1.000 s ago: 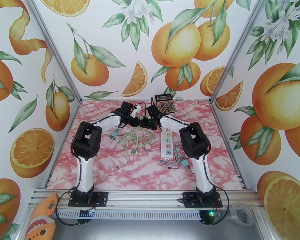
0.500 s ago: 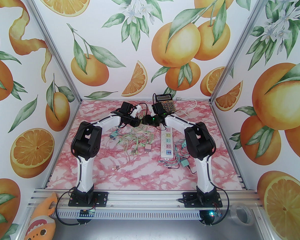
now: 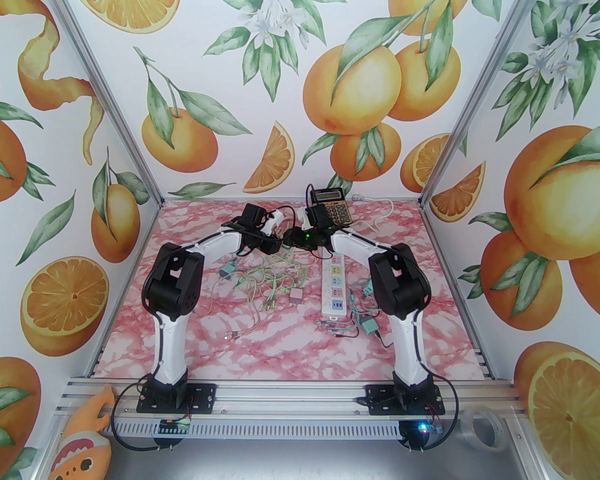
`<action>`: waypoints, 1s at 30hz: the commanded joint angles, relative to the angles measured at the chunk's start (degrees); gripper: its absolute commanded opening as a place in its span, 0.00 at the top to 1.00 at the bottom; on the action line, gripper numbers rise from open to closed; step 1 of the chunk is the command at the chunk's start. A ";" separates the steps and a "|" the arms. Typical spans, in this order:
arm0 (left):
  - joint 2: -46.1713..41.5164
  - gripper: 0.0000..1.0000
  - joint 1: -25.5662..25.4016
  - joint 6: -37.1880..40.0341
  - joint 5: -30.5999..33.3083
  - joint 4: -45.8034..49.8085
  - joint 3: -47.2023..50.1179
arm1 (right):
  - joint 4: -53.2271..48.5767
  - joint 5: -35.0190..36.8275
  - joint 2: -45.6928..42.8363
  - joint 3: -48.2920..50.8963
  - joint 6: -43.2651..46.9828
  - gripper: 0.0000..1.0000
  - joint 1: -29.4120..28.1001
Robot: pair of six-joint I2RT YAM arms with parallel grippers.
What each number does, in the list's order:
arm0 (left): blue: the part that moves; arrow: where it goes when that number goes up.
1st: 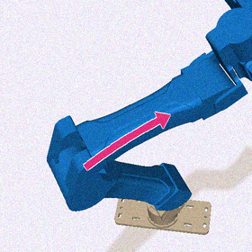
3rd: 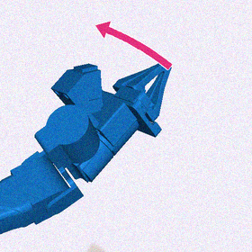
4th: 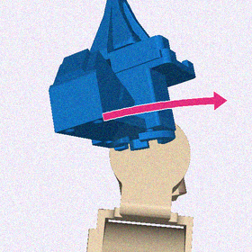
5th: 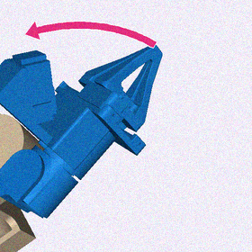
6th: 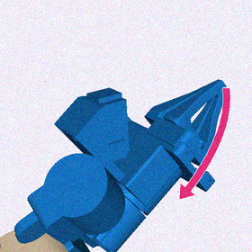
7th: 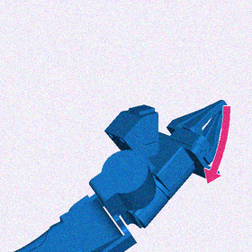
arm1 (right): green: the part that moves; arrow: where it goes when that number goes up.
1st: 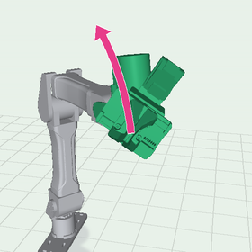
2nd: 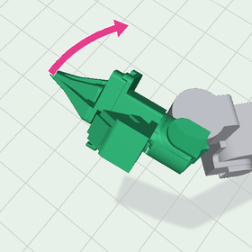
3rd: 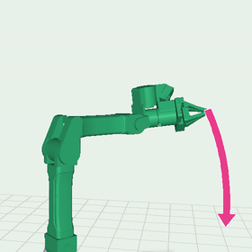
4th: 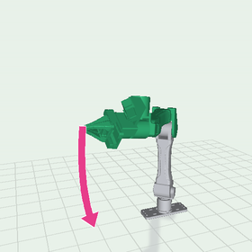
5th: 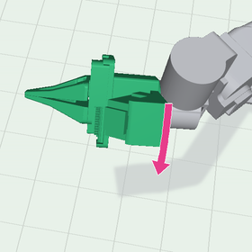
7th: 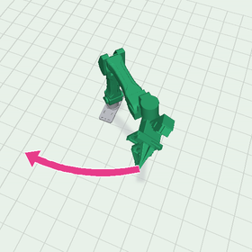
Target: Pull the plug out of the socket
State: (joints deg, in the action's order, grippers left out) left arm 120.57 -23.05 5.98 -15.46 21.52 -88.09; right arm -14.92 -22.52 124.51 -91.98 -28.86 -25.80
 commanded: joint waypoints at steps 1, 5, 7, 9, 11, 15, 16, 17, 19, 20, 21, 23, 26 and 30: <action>0.23 0.70 -0.73 0.69 -2.25 2.91 -1.15 | -1.21 1.98 2.54 1.04 5.37 0.53 0.15; 0.77 0.69 -0.73 0.97 -2.22 3.62 -2.07 | -2.11 1.64 3.87 2.08 6.53 0.53 0.05; 0.89 0.70 -0.73 0.82 -2.21 3.78 -2.34 | -2.42 2.22 4.08 3.03 6.63 0.53 -0.11; 0.91 0.70 -0.70 0.73 -2.04 3.88 -2.44 | -2.15 2.46 3.49 4.38 6.63 0.52 -0.14; 0.89 0.69 -0.76 0.70 -1.48 3.95 -2.42 | -2.37 3.02 2.95 5.31 6.41 0.52 -0.14; 1.15 0.70 -0.59 0.43 -0.79 4.40 -2.87 | -0.70 2.21 1.42 7.96 5.57 0.50 -0.21; 1.15 0.69 -0.59 0.44 -1.08 4.37 -2.88 | -0.31 2.23 1.27 8.37 5.27 0.49 -0.28; 1.15 0.69 -0.55 0.35 -1.38 4.30 -2.94 | -0.21 2.27 1.47 8.16 5.16 0.49 -0.48; 1.24 0.69 -0.69 0.22 -1.82 4.15 -3.05 | -0.94 2.41 2.51 7.00 5.29 0.49 -1.05; 1.26 0.69 -0.82 0.18 -2.00 4.15 -3.05 | -1.86 2.52 3.37 5.80 5.52 0.49 -1.40; 1.33 0.69 -0.86 0.24 -2.11 4.15 -3.08 | -2.71 2.85 4.16 4.57 5.89 0.49 -1.80; 1.42 0.69 -0.94 0.26 -2.55 4.31 -3.14 | -4.89 4.22 5.39 2.72 7.14 0.49 -2.81; 1.09 0.74 -0.94 0.74 -2.55 4.32 -2.66 | -7.57 6.45 6.43 1.63 9.20 0.53 -3.88; 0.52 0.80 0.10 -0.72 -5.00 3.72 -2.24 | -9.56 8.94 5.86 2.36 11.01 0.60 -3.82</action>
State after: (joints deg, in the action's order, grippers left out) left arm 120.92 -23.24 6.31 -15.64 24.27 -89.78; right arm -17.28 -17.98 126.80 -90.94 -20.27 -28.23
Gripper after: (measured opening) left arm 0.300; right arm 0.410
